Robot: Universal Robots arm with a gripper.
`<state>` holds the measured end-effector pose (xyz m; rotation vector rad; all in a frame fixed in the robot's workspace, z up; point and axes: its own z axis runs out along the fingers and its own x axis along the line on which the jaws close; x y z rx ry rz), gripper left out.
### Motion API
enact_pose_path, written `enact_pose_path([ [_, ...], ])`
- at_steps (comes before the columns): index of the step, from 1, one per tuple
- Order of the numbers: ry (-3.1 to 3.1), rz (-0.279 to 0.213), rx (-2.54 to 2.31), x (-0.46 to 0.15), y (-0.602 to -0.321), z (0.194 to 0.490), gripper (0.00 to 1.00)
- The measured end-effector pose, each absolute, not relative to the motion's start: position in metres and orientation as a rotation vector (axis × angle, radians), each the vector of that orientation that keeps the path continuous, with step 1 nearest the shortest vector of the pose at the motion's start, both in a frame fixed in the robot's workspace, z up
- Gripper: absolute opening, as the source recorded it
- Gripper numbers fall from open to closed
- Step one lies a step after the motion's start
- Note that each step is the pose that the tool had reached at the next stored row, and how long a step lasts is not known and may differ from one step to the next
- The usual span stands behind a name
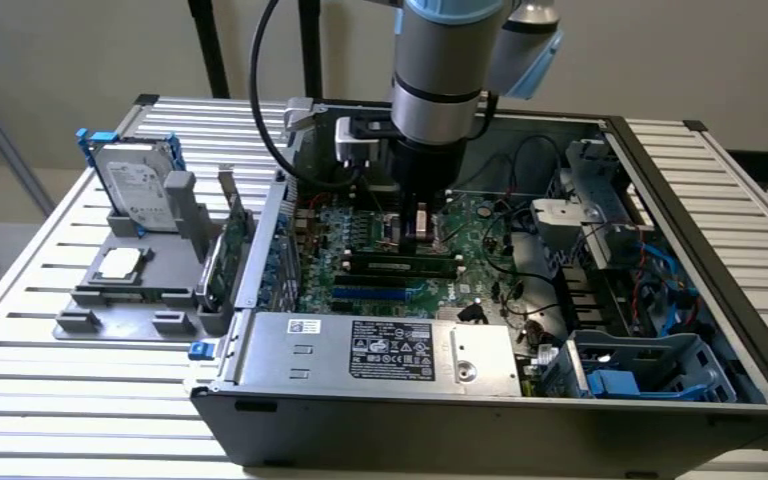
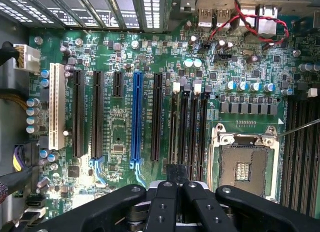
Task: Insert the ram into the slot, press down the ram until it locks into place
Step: 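Press down the ram until it locks into place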
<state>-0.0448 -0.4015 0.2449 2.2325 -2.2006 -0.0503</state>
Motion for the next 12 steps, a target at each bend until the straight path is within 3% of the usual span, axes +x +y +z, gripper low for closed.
enact_pose_path([
  [12,-2.219,-0.063,2.211,-0.041,-0.401,0.231,0.11],
])
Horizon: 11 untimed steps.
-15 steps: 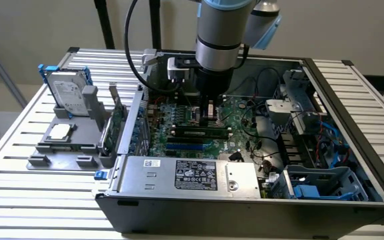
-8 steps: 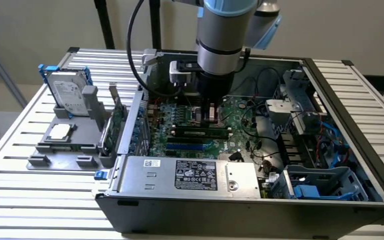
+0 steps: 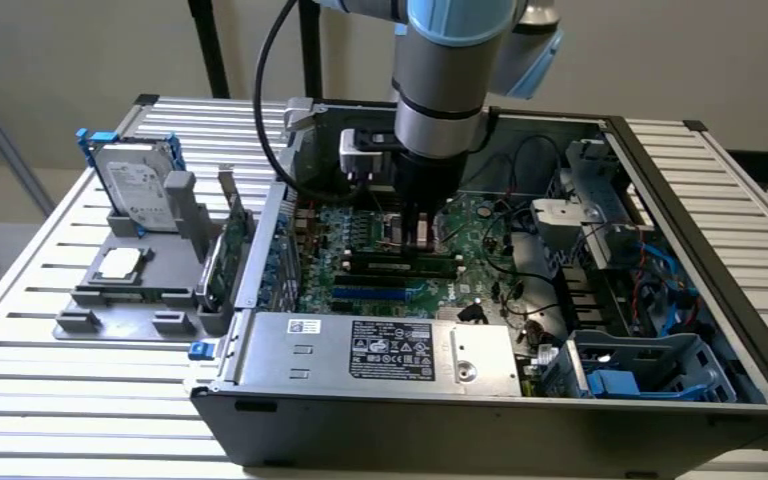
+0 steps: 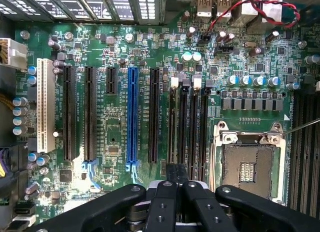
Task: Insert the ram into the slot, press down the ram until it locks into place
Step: 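Press down the ram until it locks into place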
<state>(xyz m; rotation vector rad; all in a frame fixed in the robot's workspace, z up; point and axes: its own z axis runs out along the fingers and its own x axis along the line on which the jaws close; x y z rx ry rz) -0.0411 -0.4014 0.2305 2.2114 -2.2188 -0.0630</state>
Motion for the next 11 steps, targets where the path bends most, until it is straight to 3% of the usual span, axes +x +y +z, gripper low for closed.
enact_pose_path([
  [6,-2.223,-0.064,2.205,-0.041,-0.402,0.226,0.11],
  [11,-2.221,-0.071,2.203,-0.041,-0.401,0.246,0.11],
])
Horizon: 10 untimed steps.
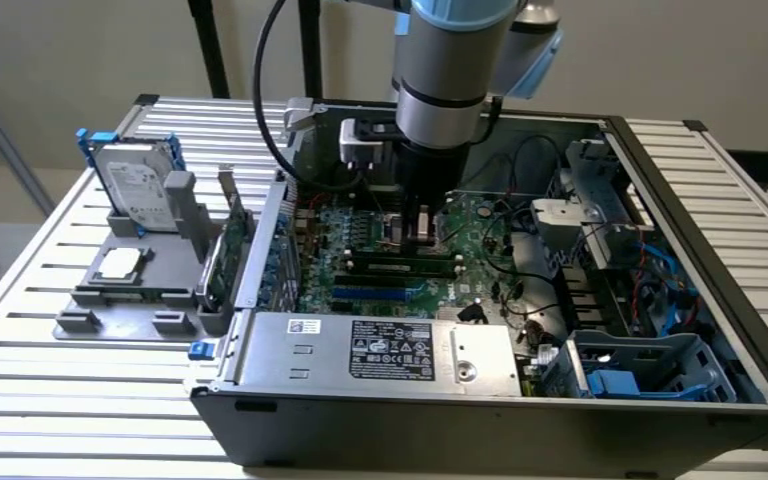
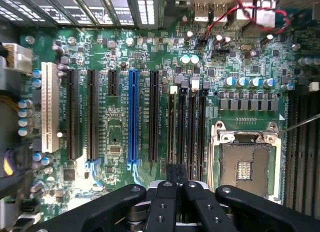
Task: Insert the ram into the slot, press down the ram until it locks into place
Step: 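Press down the ram until it locks into place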
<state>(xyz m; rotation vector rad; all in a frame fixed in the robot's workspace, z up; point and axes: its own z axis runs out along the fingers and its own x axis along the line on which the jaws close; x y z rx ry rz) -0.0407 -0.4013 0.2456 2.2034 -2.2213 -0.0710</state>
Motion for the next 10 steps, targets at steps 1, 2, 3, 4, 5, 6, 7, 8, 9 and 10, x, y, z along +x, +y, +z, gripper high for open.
enact_pose_path([
  [1,-2.22,-0.072,2.202,-0.0405,-0.4014,0.2501,0.11],
  [2,-2.22,-0.073,2.202,-0.0405,-0.4013,0.2515,0.11],
  [3,-2.22,-0.073,2.202,-0.0405,-0.4013,0.2514,0.11],
  [4,-2.22,-0.073,2.202,-0.0405,-0.4013,0.2515,0.11],
  [5,-2.22,-0.073,2.202,-0.0405,-0.4013,0.2515,0.11],
  [6,-2.22,-0.073,2.202,-0.0405,-0.4014,0.2516,0.11],
  [7,-2.22,-0.073,2.202,-0.0405,-0.4014,0.2516,0.11],
  [8,-2.22,-0.073,2.202,-0.0405,-0.4013,0.2516,0.11],
  [9,-2.22,-0.073,2.202,-0.0405,-0.4014,0.2516,0.11],
  [10,-2.22,-0.073,2.202,-0.0405,-0.4014,0.2516,0.11],
])
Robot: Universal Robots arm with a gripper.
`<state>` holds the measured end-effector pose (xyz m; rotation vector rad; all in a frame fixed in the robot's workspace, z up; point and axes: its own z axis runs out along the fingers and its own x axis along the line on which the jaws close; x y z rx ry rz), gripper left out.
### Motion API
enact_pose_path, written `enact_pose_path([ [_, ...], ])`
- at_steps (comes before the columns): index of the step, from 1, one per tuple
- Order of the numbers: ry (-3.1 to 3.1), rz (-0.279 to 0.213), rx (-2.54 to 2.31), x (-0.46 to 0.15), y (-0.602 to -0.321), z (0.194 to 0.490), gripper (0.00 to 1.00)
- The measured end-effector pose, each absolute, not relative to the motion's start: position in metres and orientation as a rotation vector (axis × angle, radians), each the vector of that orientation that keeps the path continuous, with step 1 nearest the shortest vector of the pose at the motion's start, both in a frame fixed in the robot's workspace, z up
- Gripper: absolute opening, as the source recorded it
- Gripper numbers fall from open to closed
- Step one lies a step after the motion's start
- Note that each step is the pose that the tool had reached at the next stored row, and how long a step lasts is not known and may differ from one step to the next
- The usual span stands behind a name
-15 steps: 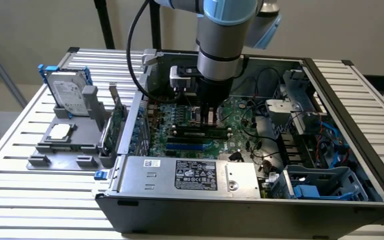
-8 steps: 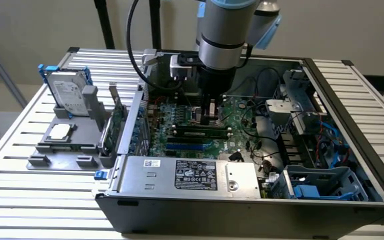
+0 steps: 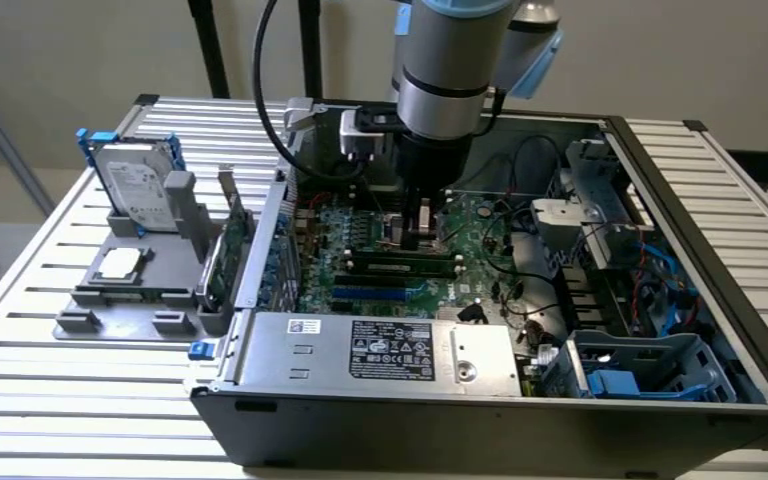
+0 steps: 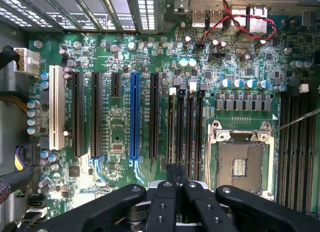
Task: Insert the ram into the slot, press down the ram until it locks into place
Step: 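Press down the ram until it locks into place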
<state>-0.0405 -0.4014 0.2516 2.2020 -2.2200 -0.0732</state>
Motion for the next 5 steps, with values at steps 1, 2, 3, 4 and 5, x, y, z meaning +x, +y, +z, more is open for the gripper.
enact_pose_path([
  [1,-2.22,-0.073,2.202,-0.0405,-0.4014,0.2516,0.11],
  [2,-2.22,-0.073,2.202,-0.0405,-0.4014,0.2516,0.11],
  [3,-2.22,-0.073,2.202,-0.0405,-0.4013,0.2516,0.11],
  [4,-2.22,-0.073,2.202,-0.0405,-0.4013,0.2516,0.11],
  [5,-2.22,-0.073,2.202,-0.0405,-0.4014,0.2516,0.11],
])
